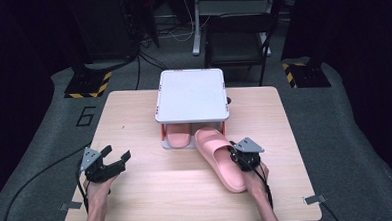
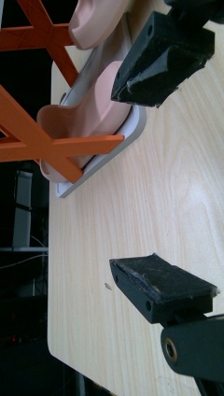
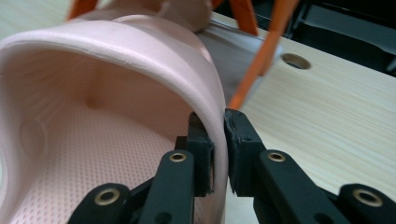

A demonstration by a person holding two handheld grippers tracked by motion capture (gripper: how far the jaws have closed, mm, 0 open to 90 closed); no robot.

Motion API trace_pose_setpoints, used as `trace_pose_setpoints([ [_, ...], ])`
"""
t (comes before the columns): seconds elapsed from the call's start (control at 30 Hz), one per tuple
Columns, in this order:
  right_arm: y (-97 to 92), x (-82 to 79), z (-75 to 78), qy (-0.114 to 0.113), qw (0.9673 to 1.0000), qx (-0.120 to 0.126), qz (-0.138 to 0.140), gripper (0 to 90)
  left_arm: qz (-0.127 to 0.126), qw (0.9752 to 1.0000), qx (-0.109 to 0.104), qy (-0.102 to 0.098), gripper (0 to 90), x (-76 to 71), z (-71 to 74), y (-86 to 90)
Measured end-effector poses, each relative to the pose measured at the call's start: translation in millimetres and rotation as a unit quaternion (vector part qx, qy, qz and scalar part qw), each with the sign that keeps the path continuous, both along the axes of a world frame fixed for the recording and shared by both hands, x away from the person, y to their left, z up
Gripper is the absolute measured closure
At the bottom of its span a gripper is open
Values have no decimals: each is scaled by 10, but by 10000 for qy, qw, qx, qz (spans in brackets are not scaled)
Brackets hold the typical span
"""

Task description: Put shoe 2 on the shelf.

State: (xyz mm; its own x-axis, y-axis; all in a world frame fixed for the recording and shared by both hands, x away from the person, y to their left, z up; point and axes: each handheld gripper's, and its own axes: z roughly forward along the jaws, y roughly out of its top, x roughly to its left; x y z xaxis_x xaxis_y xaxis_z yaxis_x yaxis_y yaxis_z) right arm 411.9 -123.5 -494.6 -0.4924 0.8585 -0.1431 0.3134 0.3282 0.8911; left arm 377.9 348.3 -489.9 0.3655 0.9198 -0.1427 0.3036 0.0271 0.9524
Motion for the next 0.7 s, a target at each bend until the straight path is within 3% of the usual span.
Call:
trace_pose_setpoints([
  [0.07,-4,56,-14,2,9999,83,-117,807,2,10000,15,6,166,0,0,-5],
  [0.3,168,206,-3,-56,9998,-198,-61,786,-30,10000,16,44,167,1,-6,1],
  [0.43,261,268,21,-113,9997,-117,-203,786,-22,10000,-5,14,167,2,-7,0],
  [0.7,301,333,-46,82,9986,-114,-507,767,-5,10000,-35,0,168,-1,-7,4],
])
